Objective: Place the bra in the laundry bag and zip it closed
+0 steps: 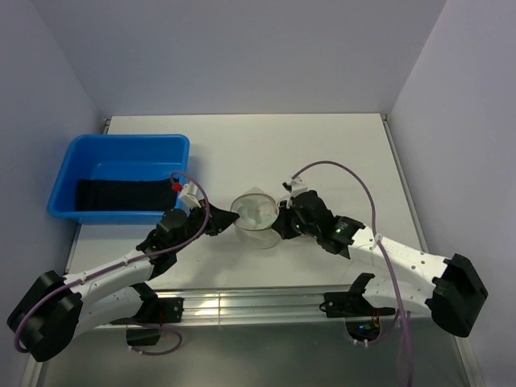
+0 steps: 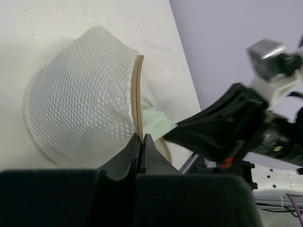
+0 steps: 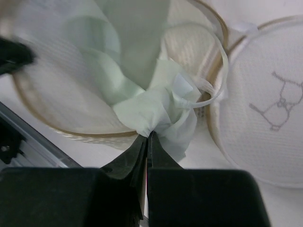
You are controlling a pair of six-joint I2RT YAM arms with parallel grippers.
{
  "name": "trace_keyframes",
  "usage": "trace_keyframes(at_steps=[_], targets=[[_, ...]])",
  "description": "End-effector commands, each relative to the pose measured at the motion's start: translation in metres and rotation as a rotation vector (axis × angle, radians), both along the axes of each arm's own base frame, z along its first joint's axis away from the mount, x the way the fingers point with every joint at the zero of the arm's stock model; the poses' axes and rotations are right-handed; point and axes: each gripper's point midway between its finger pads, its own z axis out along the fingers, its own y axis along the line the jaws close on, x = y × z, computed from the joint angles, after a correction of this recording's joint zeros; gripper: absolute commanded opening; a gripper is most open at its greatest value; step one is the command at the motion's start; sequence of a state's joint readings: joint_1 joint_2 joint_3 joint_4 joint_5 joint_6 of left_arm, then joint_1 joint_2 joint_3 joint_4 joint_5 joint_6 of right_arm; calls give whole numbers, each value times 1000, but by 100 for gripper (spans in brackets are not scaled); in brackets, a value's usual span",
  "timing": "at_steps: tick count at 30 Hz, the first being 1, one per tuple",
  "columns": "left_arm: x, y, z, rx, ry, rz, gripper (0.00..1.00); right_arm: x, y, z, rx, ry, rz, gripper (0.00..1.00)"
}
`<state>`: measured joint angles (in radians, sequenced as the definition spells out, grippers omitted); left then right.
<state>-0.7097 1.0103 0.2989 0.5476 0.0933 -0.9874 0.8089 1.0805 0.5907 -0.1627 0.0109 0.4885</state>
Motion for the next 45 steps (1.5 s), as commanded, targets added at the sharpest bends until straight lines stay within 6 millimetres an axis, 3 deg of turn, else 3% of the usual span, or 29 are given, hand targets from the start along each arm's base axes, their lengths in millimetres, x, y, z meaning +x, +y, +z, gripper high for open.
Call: trace_keyframes(at_steps=[1,4,7,12,14,16,19,21,22,23,24,25,27,30,32,33,34,36,37,39,41,42,45], targets=[[3,-4,16,19,-75,-24,0,12,2,41,-2,-100,24,0],[5,-1,14,53,-87,-11,0,22,6,63,-47,-137,50,0],[5,0,16,69,-96,-9,0,22,9,67,-81,-134,93,0],[4,-5,17,64,-106,-40,0,39,33,110,34,-220,96,0],[2,-11,23,41,-116,-71,0,40,54,110,105,-187,122,0],[1,-13,29,25,-132,-79,0,42,72,92,113,-152,135,0],[0,-10,36,7,-143,-65,0,39,79,57,100,-87,116,0],[-1,-8,35,13,-145,-61,0,37,79,49,119,-73,99,2],[-2,-7,36,10,-149,-61,0,35,76,44,108,-63,99,8],[-2,-7,36,3,-149,-58,0,38,71,43,85,-71,79,16],[-3,-8,36,-1,-146,-65,0,37,64,46,71,-77,64,37],[-3,-9,34,-1,-137,-70,0,38,60,50,67,-94,51,49],[-3,-12,34,2,-138,-84,0,40,46,64,56,-129,25,70],[-2,-8,30,2,-131,-61,0,40,26,86,89,-167,-19,74],[-2,-7,32,-2,-135,-53,0,41,8,86,120,-156,-84,75],[-1,-6,32,6,-139,-51,0,41,-3,96,152,-182,-125,74],[-1,-6,32,6,-141,-51,0,39,-13,83,167,-147,-184,74],[-2,-5,30,2,-139,-49,0,38,-33,77,198,-153,-289,74],[-2,-5,31,-2,-141,-47,0,36,-50,53,187,-120,-395,73],[-2,-6,31,-2,-141,-51,0,25,-71,25,207,-90,-490,73],[-3,-7,31,1,-146,-61,0,20,-81,21,308,-79,-580,73],[-3,-6,30,2,-147,-60,0,15,-89,4,296,-59,-611,80],[-3,-6,34,-4,-153,-58,0,11,-106,-12,342,-40,-718,89]])
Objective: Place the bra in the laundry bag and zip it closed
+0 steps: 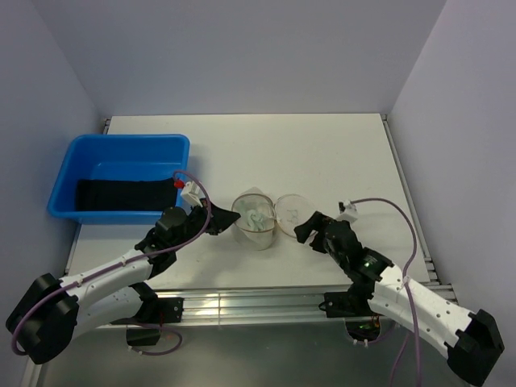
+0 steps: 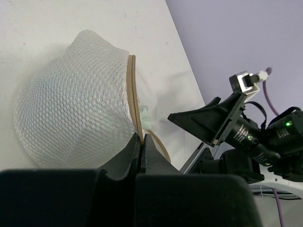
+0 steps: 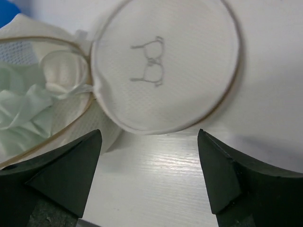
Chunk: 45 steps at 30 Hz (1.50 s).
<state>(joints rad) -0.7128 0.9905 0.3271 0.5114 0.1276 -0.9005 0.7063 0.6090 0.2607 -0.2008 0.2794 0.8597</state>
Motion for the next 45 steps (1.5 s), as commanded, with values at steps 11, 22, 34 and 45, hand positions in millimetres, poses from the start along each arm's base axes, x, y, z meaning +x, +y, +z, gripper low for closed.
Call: trace_keyframes(at_steps=[11,22,34,45], targets=[[-1,2,27,-47,-96,-2,0,20,-18,-39,245,91,-276,82],[1,-2,28,-35,-97,-13,0,51,-10,-42,324,88,-310,58],[35,-18,106,-67,-193,37,0,87,-45,210,81,-602,-289,0],[64,12,97,20,-158,193,0,68,3,221,-320,-471,-84,0]])
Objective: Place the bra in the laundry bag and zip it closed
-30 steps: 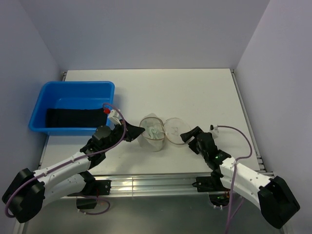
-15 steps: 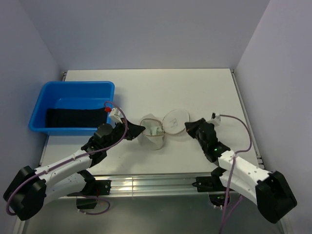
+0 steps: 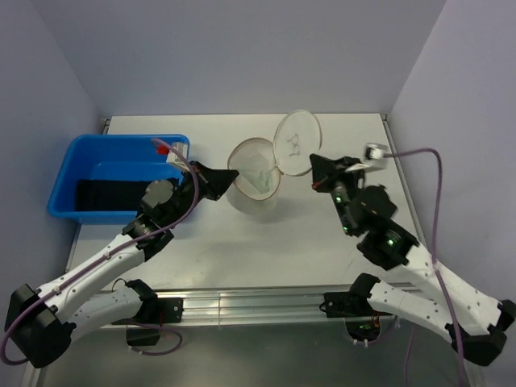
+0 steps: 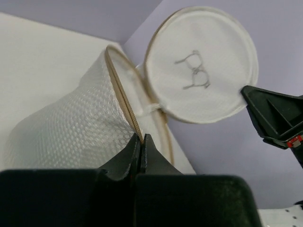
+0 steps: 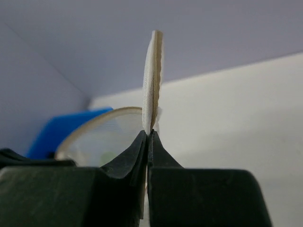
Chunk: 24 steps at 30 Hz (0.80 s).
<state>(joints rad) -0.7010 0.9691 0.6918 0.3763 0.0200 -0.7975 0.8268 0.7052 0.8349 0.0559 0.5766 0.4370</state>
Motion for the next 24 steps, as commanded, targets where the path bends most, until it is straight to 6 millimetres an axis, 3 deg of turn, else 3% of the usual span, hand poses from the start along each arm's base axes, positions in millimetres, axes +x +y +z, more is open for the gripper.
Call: trace_keyframes(at_steps=[1,4,6,9,10,12,15,17,21,24], targets=[[21,9,-51,75,124,28,0,15,4,-66,-343,208,-62,0],[25,16,-37,69,88,58,0,-6,18,-2,-228,28,63,0],[28,22,-42,90,92,91,0,-13,17,5,-196,9,87,0],[32,29,-74,144,149,118,0,-3,32,-34,-271,99,107,0],[34,31,-76,130,155,124,0,-2,34,-46,-296,137,105,0],[32,28,-72,113,139,101,0,-4,40,-48,-277,152,134,0],[32,32,-75,138,146,115,0,-10,45,-28,-218,88,182,0],[30,36,-76,129,144,130,0,-13,49,-28,-215,99,209,0],[28,38,-95,153,183,130,0,-11,55,-53,-208,149,225,0],[22,42,-114,150,221,135,2,-11,59,-85,-206,216,247,0]])
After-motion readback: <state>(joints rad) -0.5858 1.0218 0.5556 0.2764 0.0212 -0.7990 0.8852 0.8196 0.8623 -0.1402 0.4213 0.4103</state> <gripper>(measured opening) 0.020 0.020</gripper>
